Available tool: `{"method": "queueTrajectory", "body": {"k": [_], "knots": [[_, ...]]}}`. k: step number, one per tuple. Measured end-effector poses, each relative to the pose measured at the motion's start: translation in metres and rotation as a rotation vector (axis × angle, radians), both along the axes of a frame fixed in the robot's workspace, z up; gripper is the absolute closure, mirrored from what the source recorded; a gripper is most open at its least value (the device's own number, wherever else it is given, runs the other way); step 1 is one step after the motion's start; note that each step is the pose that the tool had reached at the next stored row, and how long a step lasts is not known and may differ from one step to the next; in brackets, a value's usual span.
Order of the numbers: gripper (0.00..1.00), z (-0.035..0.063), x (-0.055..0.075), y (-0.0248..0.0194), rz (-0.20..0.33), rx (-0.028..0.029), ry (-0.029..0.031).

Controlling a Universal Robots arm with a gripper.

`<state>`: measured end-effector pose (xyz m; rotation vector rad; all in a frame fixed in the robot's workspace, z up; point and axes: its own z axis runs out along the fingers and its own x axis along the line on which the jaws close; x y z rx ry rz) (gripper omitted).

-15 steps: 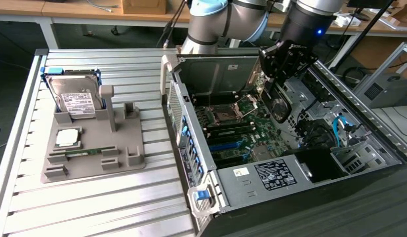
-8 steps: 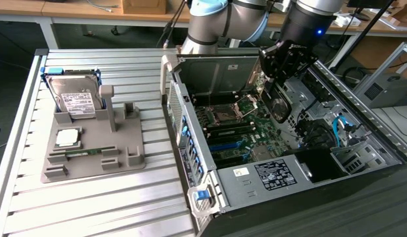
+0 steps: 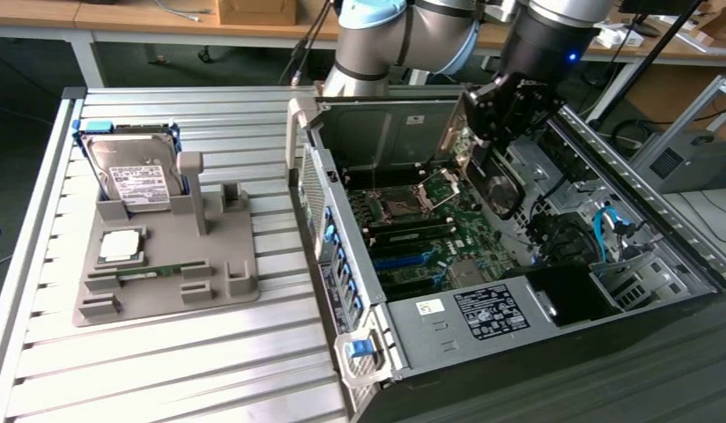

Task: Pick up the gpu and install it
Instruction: 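Insert the gpu into the slot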

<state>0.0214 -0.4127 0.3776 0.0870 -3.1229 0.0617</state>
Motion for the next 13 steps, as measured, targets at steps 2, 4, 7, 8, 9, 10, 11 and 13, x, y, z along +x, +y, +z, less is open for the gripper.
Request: {"method": "queueTrajectory", "body": {"k": [2,4,7,8,9,10,11,13], "knots": [[0.73,0.0000,0.0000,0.0000,0.024,0.0000,0.0000],[0.73,0.0000,0.0000,0.0000,0.056,0.0000,0.0000],[0.73,-0.0001,0.0000,0.0000,0.116,0.0001,0.0000],[0.73,0.0000,0.0000,0.0000,0.145,-0.0001,0.0000],[0.73,-0.0001,0.0000,0.0000,0.163,0.0000,0.0000],[0.73,-0.0001,0.0000,0.0000,0.175,0.0000,0.0000],[0.73,-0.0001,0.0000,0.0000,0.188,0.0000,-0.0001],[0.73,-0.0001,0.0000,0.0000,0.212,0.0000,0.0000]]}}
